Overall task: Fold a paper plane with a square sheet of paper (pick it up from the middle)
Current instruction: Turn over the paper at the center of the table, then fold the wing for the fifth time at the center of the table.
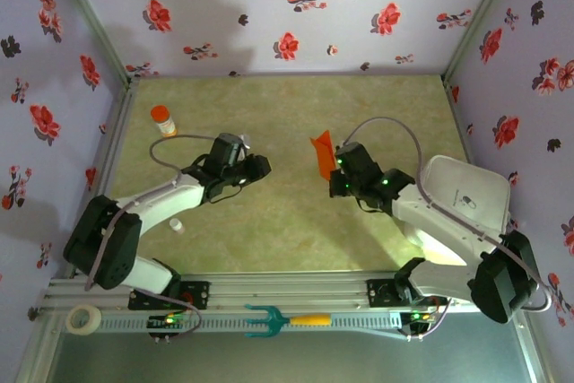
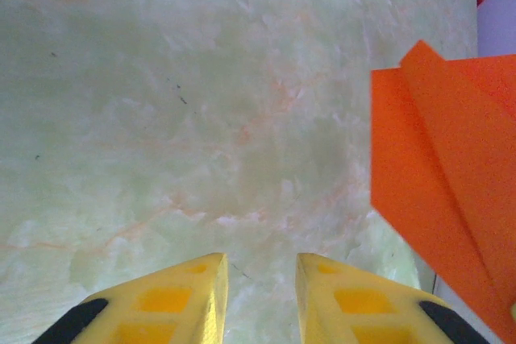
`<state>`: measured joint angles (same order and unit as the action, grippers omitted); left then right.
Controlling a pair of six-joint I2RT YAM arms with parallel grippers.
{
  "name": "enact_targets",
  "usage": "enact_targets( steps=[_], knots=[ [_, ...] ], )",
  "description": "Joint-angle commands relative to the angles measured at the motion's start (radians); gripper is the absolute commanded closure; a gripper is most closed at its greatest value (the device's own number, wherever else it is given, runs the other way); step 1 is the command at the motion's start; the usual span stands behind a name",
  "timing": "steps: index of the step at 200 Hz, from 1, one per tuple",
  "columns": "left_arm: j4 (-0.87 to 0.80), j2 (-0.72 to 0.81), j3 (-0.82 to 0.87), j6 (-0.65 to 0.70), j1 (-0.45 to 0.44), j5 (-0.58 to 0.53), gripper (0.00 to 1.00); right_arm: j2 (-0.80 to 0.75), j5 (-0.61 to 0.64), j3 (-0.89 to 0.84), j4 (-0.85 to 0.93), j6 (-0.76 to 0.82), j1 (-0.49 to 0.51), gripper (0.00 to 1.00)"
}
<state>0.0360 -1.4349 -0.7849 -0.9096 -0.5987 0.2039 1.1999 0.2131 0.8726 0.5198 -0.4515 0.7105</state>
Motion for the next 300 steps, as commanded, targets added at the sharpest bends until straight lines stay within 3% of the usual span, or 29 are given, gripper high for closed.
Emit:
enact_targets(
  steps=[1, 44, 94, 122, 171, 204, 228, 255, 281, 300],
  knots=[
    [-0.016, 0.045, 0.023, -0.003, 0.017, -0.029, 0.7, 0.068, 0.303, 0.06, 0.15, 0.045, 0.048, 1.0],
    [-0.016, 0.067, 0.043, -0.008, 0.034, -0.028, 0.69, 0.19, 0.457, 0.112, 0.182, 0.024, 0.121, 1.0],
    [-0.017, 0.084, 0.056, -0.02, 0.048, -0.032, 0.69, 0.34, 0.387, 0.133, 0.129, 0.072, 0.203, 1.0],
    [-0.022, 0.111, 0.074, -0.029, 0.064, -0.043, 0.68, 0.423, 0.304, 0.165, 0.114, 0.107, 0.262, 0.96],
    [-0.037, 0.14, 0.095, -0.033, 0.082, -0.043, 0.67, 0.53, 0.028, 0.235, 0.068, 0.116, 0.295, 0.81],
    [-0.044, 0.139, 0.093, -0.03, 0.086, -0.039, 0.66, 0.451, -0.121, 0.204, -0.002, 0.064, 0.262, 0.62],
    [-0.041, 0.129, 0.089, -0.03, 0.086, -0.028, 0.66, 0.353, -0.253, 0.123, -0.072, 0.021, 0.177, 0.55],
    [-0.023, 0.107, 0.087, -0.033, 0.086, -0.004, 0.66, 0.279, -0.4, 0.004, -0.215, -0.068, 0.036, 0.61],
    [0.004, 0.081, 0.083, -0.038, 0.086, 0.034, 0.7, 0.312, -0.568, -0.056, -0.364, -0.146, -0.067, 0.82],
    [0.02, 0.062, 0.082, -0.045, 0.083, 0.056, 0.72, 0.368, -0.602, -0.05, -0.385, -0.161, -0.09, 0.87]
  ],
)
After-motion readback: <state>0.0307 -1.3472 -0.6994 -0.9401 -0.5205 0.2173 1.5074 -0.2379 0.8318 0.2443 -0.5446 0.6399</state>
